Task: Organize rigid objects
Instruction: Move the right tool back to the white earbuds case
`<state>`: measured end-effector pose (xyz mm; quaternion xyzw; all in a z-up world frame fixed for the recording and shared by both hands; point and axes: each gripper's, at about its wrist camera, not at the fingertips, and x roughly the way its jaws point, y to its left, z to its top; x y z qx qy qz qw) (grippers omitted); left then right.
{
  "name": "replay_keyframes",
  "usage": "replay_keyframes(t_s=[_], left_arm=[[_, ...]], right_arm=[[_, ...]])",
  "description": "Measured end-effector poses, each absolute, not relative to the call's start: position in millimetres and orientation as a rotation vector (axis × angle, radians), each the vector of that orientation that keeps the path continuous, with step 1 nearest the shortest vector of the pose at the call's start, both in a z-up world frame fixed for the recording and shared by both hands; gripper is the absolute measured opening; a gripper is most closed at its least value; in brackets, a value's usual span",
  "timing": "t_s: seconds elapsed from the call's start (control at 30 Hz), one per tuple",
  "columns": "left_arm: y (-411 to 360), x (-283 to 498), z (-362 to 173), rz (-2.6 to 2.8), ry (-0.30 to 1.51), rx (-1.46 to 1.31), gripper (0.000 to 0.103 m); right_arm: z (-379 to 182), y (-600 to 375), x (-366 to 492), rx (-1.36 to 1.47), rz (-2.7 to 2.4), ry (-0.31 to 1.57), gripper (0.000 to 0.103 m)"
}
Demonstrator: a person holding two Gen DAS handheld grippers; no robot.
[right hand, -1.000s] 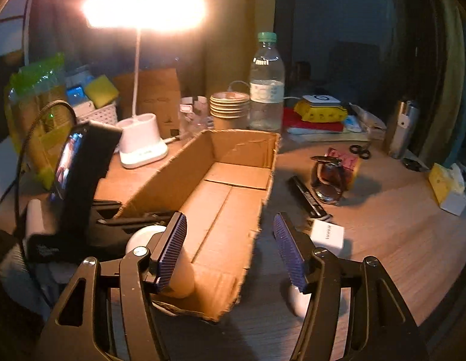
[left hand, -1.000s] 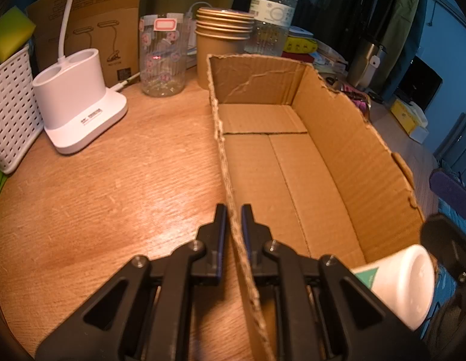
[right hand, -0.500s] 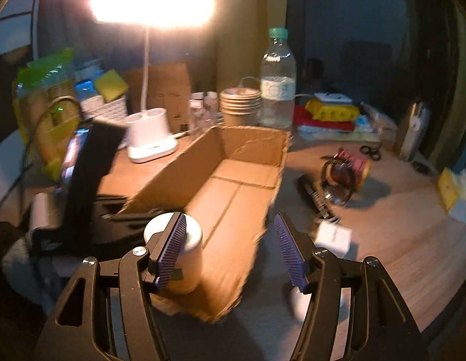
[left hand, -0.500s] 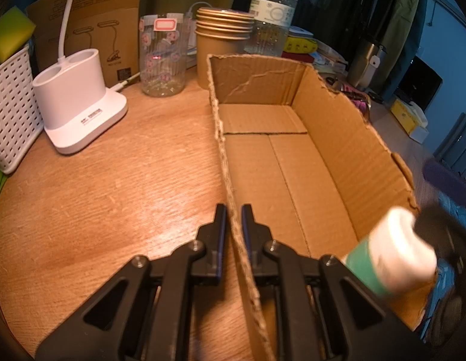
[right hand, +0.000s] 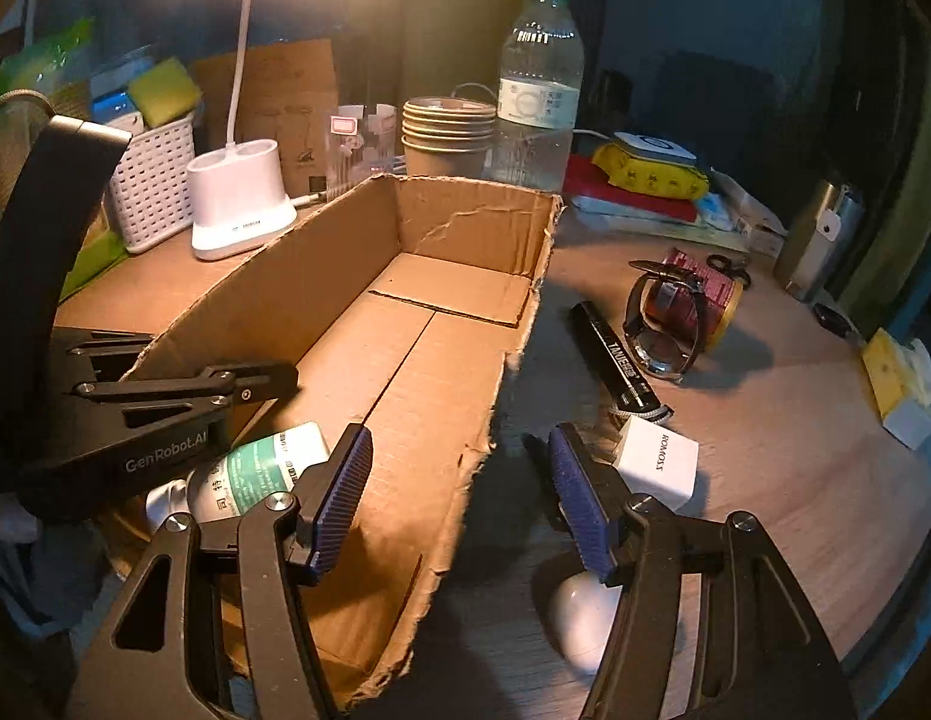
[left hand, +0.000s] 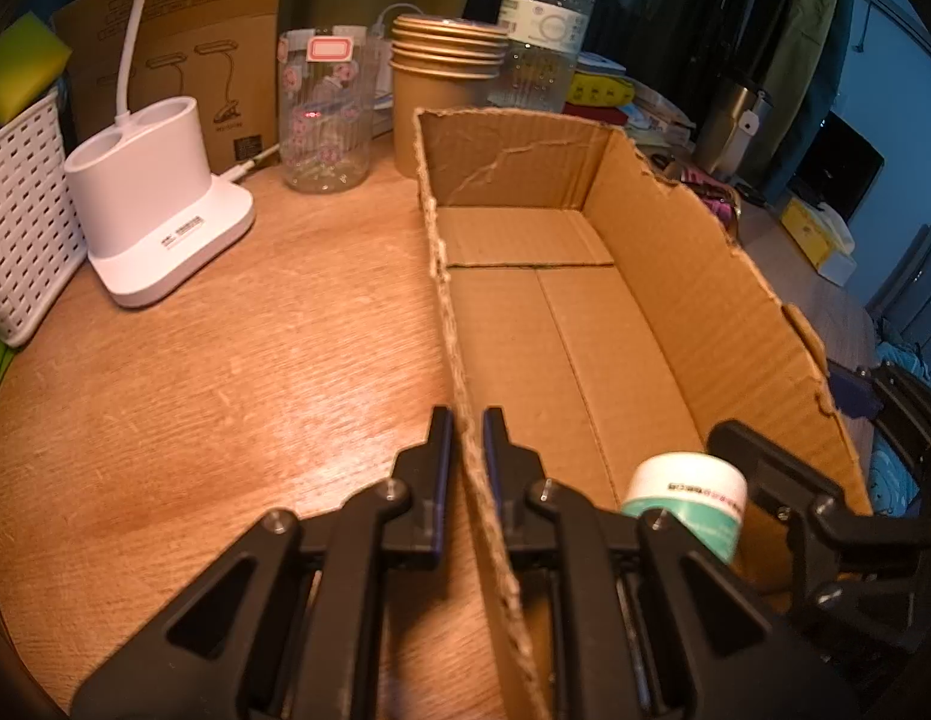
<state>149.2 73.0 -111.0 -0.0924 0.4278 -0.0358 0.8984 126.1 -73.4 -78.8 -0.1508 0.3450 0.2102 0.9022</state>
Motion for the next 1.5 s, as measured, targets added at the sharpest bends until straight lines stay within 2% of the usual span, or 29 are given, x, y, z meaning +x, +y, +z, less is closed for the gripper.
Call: replay_keyframes(t_s=[0.7, 1.13, 1.5], left_arm=[[73.3, 149.2, -111.1, -0.075, 0.886, -0.192, 0.011], [73.6, 149.2, -111.2, -0.075, 0.886, -0.192, 0.011], [73.2, 149.4, -111.2, -0.075, 0.886, -0.192, 0.011]], right_arm=[[-36.0, -132.5, 115.7, -0.158, 0.349, 0.597, 0.064], [-62.9, -170.2, 116.9, -0.123, 0.27, 0.667, 0.064], [-96.0, -162.6, 116.4, -0.14, 0.304, 0.745, 0.064]])
